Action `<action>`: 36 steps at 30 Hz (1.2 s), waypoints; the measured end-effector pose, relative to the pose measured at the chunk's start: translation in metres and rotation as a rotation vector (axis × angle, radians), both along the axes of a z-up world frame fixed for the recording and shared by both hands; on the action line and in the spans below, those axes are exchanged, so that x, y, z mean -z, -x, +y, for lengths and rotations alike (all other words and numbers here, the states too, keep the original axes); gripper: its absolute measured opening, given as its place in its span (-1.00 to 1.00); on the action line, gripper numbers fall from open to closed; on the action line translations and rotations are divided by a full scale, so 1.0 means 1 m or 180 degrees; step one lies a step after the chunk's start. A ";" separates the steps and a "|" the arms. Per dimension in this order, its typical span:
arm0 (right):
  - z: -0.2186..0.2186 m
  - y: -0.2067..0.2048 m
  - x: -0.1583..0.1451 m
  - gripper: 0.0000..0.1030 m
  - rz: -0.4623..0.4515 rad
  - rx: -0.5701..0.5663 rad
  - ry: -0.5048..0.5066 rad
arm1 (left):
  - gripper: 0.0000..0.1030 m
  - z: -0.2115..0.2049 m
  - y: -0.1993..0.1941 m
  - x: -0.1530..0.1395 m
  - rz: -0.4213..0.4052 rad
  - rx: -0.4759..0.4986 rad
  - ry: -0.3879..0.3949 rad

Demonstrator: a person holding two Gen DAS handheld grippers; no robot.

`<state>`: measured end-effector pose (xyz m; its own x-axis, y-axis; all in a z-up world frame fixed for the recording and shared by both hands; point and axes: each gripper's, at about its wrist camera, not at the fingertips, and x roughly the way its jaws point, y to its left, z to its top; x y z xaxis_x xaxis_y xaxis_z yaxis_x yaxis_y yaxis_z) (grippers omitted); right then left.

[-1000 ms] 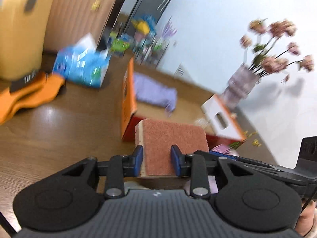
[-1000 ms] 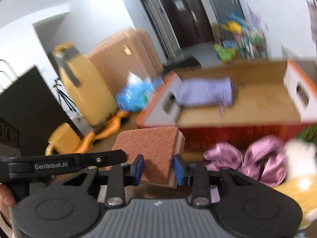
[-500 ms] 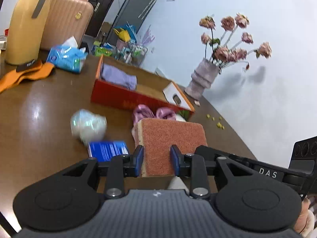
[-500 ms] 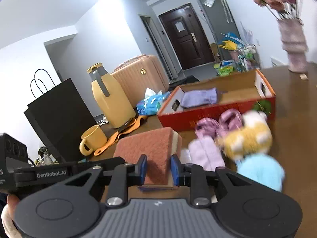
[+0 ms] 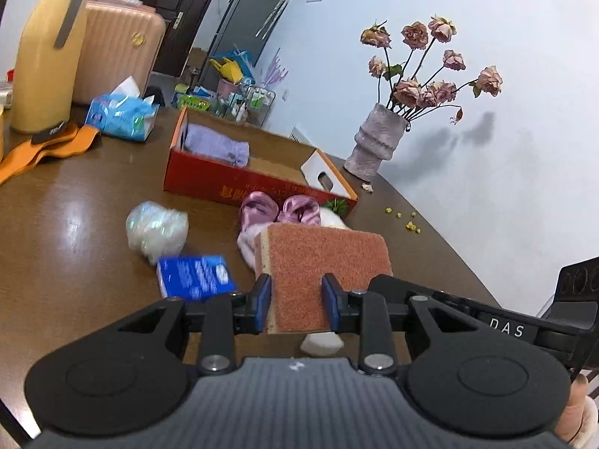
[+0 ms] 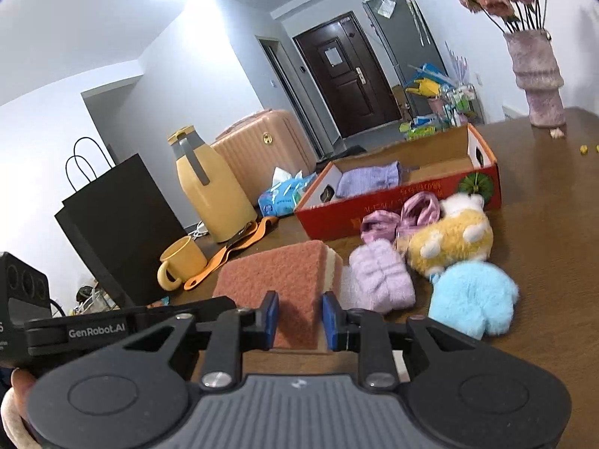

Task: Organize soft objects
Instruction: 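Carry the brown sponge block over the box and lower it inside, then open both grippers and lift them out of the box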

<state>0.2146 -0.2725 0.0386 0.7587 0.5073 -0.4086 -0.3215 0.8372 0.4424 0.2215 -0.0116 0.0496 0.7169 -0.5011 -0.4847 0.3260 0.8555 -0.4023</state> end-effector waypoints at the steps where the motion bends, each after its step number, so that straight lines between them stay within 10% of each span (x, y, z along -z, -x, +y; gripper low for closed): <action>1: -0.001 -0.007 -0.006 -0.53 -0.0015 -0.0003 0.0003 | -0.43 -0.001 -0.006 -0.006 -0.0030 0.0011 -0.0016; 9: -0.005 -0.114 -0.081 -0.53 -0.0243 -0.0079 0.0055 | -0.43 -0.008 -0.103 -0.081 -0.0486 0.0066 -0.0177; 14: 0.000 -0.220 -0.094 -0.53 0.0139 -0.0100 0.0080 | -0.43 -0.008 -0.203 -0.090 -0.0219 0.0067 -0.0235; 24: 0.021 -0.363 0.020 -0.53 0.1209 -0.0077 0.0026 | -0.43 0.011 -0.343 0.019 0.0852 -0.0087 -0.0290; 36: 0.038 -0.375 0.050 -0.51 0.1511 -0.0106 0.0160 | -0.38 0.006 -0.344 0.034 0.0920 -0.0123 -0.0644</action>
